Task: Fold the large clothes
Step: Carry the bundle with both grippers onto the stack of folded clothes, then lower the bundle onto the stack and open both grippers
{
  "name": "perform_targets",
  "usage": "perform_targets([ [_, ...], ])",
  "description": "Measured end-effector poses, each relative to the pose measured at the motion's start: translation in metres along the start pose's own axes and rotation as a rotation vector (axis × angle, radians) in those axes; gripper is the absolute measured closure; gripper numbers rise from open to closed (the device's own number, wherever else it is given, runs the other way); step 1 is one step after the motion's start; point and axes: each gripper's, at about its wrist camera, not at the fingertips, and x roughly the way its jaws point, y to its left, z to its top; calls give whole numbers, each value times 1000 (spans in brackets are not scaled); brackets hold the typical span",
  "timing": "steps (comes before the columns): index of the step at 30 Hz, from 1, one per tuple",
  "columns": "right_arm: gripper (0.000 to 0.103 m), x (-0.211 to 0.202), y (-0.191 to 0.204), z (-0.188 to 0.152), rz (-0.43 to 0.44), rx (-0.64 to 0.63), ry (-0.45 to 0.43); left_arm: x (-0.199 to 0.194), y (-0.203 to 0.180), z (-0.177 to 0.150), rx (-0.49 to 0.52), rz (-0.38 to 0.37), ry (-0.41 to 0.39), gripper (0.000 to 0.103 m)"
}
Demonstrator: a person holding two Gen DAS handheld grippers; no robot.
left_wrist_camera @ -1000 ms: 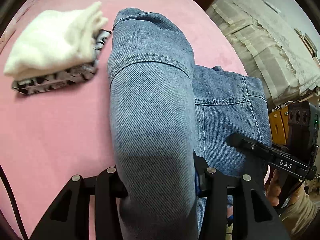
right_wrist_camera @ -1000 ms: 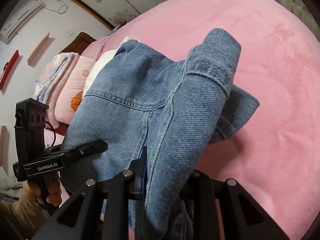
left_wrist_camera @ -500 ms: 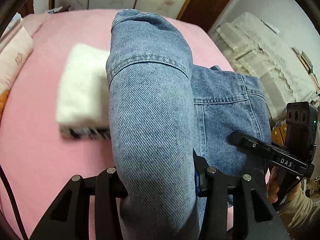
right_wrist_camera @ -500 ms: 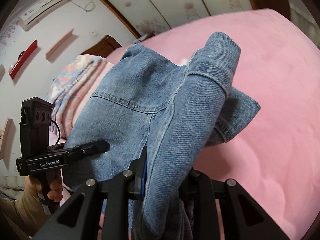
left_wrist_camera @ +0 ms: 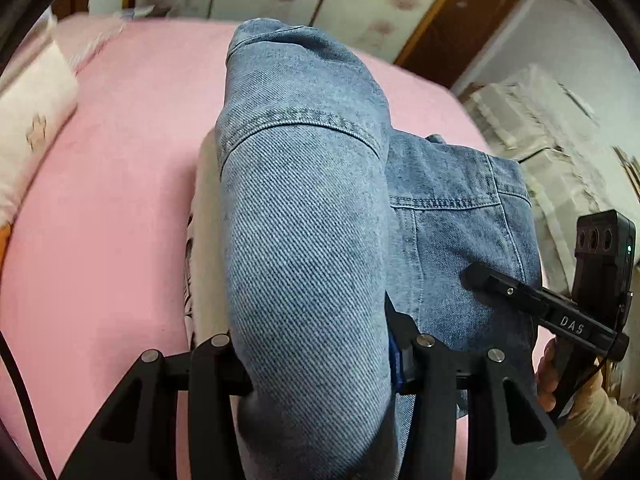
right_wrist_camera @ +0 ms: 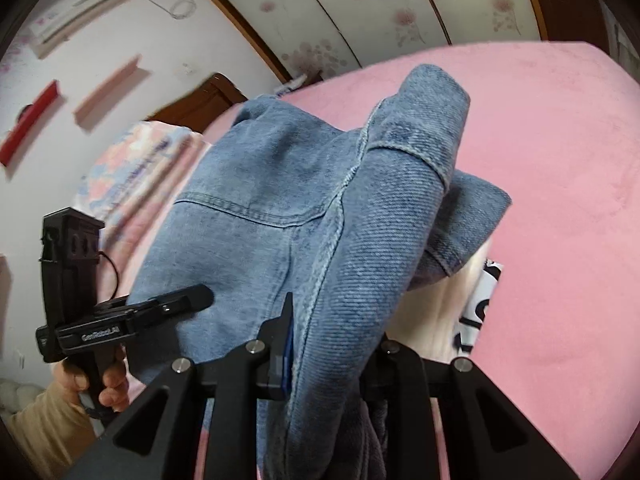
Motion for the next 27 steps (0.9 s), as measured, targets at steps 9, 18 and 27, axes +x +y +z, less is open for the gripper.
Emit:
perform_targets([
  [9, 59, 30, -9, -10, -203, -55, 73, 40, 32, 4, -67, 48, 22, 32],
  [18, 59, -52, 0, -36, -265, -90, -81, -53, -24, -28, 68, 129, -176, 36],
  [27, 83, -22, 71, -71, -286, -246, -60, -45, -55, -57, 146, 116, -117, 85],
])
